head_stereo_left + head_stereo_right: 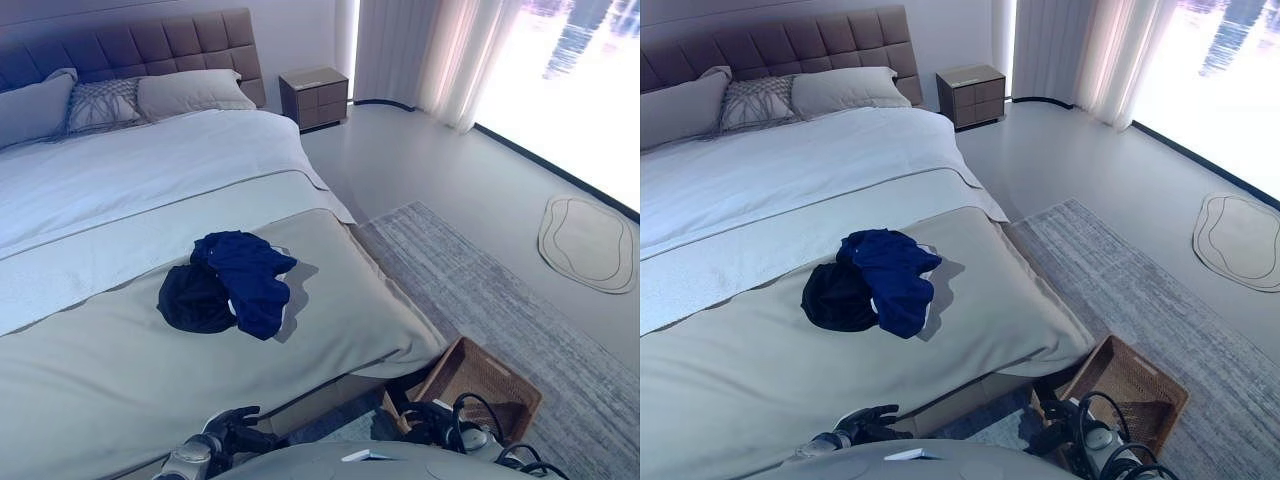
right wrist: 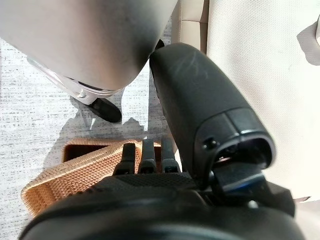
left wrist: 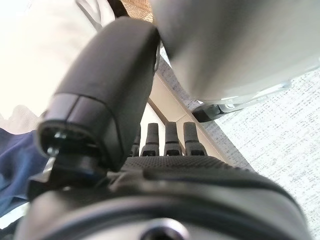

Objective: Pick up the clothes from the bed and place them into the basket

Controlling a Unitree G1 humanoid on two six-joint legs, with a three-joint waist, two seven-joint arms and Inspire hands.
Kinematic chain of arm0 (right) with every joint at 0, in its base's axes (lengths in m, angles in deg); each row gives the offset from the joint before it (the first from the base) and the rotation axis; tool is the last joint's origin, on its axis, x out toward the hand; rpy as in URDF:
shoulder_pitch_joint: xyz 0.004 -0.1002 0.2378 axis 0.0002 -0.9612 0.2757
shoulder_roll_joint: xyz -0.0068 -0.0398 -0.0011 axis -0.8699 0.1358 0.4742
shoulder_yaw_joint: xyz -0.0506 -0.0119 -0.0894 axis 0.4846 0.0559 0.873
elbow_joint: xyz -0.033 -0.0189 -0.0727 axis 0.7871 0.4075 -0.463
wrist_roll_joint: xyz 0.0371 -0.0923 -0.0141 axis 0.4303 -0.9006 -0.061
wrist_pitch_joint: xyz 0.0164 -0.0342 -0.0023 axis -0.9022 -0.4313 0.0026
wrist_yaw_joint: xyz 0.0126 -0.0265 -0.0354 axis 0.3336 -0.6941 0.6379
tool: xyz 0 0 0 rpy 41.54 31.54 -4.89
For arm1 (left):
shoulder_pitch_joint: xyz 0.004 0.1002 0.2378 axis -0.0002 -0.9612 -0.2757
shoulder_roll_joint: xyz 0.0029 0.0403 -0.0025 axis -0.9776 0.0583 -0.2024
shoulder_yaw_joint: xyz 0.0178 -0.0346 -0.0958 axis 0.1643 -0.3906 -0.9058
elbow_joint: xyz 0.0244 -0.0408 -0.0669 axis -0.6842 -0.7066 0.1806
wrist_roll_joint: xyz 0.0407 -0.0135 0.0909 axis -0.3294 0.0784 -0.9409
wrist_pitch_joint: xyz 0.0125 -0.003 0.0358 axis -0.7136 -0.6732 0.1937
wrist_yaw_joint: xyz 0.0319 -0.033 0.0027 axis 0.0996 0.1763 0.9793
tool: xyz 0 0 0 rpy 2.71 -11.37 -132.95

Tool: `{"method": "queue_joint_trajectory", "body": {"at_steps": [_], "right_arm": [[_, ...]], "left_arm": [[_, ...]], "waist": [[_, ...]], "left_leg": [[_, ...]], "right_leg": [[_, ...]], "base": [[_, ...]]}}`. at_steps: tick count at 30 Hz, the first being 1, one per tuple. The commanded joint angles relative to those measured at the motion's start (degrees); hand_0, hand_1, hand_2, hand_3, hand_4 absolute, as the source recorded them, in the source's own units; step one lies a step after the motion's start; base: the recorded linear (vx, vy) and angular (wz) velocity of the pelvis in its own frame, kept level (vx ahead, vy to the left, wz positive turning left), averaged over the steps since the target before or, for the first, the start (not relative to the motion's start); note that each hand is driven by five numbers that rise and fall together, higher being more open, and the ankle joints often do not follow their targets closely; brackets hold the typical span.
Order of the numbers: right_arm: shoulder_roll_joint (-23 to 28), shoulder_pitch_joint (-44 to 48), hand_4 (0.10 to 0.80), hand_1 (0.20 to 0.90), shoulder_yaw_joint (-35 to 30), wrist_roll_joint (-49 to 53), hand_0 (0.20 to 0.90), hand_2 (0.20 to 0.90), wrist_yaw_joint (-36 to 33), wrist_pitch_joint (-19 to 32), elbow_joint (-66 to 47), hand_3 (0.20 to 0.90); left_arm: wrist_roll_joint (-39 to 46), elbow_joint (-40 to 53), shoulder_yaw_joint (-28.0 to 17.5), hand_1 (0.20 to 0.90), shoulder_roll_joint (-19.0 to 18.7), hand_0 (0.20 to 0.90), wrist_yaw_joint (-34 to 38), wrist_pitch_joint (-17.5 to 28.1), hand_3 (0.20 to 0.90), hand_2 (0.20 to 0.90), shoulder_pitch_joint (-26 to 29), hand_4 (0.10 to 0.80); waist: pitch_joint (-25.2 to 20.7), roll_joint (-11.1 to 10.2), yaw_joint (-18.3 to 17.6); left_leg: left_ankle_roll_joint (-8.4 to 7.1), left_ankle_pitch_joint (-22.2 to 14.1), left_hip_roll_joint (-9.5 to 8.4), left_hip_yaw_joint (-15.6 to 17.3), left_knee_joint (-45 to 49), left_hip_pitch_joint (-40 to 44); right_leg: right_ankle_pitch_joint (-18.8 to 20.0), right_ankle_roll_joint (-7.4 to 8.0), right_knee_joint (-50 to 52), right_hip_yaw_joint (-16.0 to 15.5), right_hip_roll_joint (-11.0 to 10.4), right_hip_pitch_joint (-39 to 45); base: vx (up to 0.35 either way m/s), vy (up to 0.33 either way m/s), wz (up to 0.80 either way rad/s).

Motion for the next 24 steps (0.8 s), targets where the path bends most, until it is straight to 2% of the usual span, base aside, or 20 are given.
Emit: {"method": "queue_joint_trajectory", "body": {"at_steps": [1,24], "right_arm": [[0.8,2.7,0.8,0.9,2.4,-1.5,0.9,0.9,0.0,0.6,2.4,0.9],[0.5,2.9,0.8,0.9,2.7,-1.7,0.9,0.9,0.2,0.3,2.7,0.9]], "left_arm": [[-1.5,-2.1,0.5,0.9,-0.7,0.9,-1.2,1.2,0.9,0.9,3.9,0.8],[-2.0,-2.5,0.2,0.9,-0.6,0.9,-0.7,0.7,0.9,0.9,4.2,0.8]], "waist": [[2.6,-1.2,0.4],[2.4,-1.2,0.6]], "left_leg": [[3.72,-8.9,-4.75,1.1,0.9,4.4],[3.72,-8.8,-4.78,1.1,1.0,4.5]], "right_leg": [[-4.1,-1.35,4.4,-0.3,1.9,-0.3],[-4.0,-1.38,4.4,-0.5,1.9,-0.2]], "base": [[0.0,0.0,0.0],[0.0,0.0,0.0]]}}
